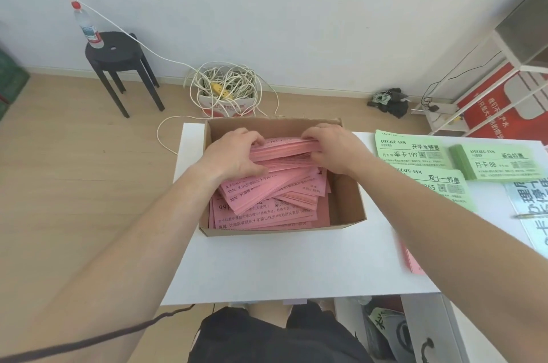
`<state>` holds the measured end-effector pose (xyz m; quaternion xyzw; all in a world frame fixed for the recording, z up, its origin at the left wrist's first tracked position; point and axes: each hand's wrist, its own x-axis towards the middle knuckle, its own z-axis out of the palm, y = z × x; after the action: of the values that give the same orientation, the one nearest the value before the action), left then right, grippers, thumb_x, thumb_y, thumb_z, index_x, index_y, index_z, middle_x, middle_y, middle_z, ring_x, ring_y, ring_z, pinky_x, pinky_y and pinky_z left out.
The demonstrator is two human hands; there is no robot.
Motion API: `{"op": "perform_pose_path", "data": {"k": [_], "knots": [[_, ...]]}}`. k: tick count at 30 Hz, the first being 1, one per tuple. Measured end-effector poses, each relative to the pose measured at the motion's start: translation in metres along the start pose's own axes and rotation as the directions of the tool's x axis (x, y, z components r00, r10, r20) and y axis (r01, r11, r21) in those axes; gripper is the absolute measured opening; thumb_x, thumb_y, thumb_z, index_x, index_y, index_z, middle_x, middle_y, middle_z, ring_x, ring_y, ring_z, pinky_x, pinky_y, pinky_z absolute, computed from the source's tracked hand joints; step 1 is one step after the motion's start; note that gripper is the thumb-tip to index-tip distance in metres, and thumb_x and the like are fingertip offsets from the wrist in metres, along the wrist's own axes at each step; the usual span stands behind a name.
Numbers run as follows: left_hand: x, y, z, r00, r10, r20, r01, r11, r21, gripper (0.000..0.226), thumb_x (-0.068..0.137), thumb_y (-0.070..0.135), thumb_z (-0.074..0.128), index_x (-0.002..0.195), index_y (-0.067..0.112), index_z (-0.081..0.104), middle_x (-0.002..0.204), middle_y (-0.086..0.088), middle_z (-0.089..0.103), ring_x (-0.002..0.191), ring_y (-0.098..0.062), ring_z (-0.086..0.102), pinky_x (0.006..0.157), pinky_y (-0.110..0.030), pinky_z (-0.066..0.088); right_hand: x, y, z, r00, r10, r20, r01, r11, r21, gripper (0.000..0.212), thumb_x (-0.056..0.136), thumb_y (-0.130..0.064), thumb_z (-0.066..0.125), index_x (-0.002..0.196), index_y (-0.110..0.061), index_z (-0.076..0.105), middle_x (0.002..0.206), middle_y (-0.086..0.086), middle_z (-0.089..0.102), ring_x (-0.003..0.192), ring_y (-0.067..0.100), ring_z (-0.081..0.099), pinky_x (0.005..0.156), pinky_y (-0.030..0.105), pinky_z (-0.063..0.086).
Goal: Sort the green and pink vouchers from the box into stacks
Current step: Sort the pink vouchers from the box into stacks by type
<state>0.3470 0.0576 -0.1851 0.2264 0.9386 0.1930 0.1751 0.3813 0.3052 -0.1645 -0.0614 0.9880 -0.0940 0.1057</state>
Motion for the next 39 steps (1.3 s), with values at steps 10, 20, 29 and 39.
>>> {"op": "perform_pose_path", "data": {"k": [10,20,29,39], "knots": [[0.003,-0.002,-0.006,0.976,-0.028,-0.216,0.049,0.995,0.09,0.044,0.093,0.026,0.063,0.135,0.03,0.053,0.132,0.005,0.062,0.12,-0.023,0.058,0.091,-0.042,0.051,0.014,-0.006,-0.01,0.995,0.077,-0.067,-0.08,0.996,-0.041,0.039,0.093,-0.029,0.053,0.132,-0.026,0.058,0.124,0.006,0.066,0.115,0.034,0.059,0.088,0.04,0.046],[-0.004,0.008,-0.01,0.959,0.002,-0.284,0.033,0.992,0.12,0.036,0.098,0.028,0.058,0.133,0.034,0.056,0.131,0.008,0.065,0.119,-0.022,0.061,0.091,-0.042,0.051,0.019,-0.027,-0.001,0.993,0.053,-0.105,-0.075,0.974,-0.212,0.034,0.091,-0.017,0.059,0.124,-0.025,0.059,0.11,0.002,0.068,0.103,0.031,0.066,0.079,0.039,0.047],[-0.025,0.017,-0.026,0.951,-0.081,-0.298,0.054,0.994,-0.098,0.027,0.087,0.033,0.069,0.112,0.039,0.061,0.101,0.012,0.071,0.091,-0.017,0.065,0.075,-0.035,0.051,-0.011,-0.022,-0.023,0.967,-0.024,-0.254,-0.031,0.977,-0.209,0.028,0.088,-0.022,0.054,0.114,-0.027,0.062,0.105,-0.001,0.07,0.096,0.033,0.065,0.063,0.033,0.035],[-0.069,0.034,-0.049,0.927,-0.018,-0.375,-0.036,0.99,-0.136,0.027,0.089,0.027,0.069,0.112,0.039,0.061,0.088,0.013,0.07,0.08,-0.013,0.065,0.07,-0.033,0.051,-0.065,-0.032,-0.054,0.917,0.04,-0.397,-0.121,0.976,-0.182,0.015,0.095,-0.03,0.057,0.107,-0.021,0.058,0.101,0.002,0.069,0.095,0.034,0.064,0.065,0.035,0.034]]}}
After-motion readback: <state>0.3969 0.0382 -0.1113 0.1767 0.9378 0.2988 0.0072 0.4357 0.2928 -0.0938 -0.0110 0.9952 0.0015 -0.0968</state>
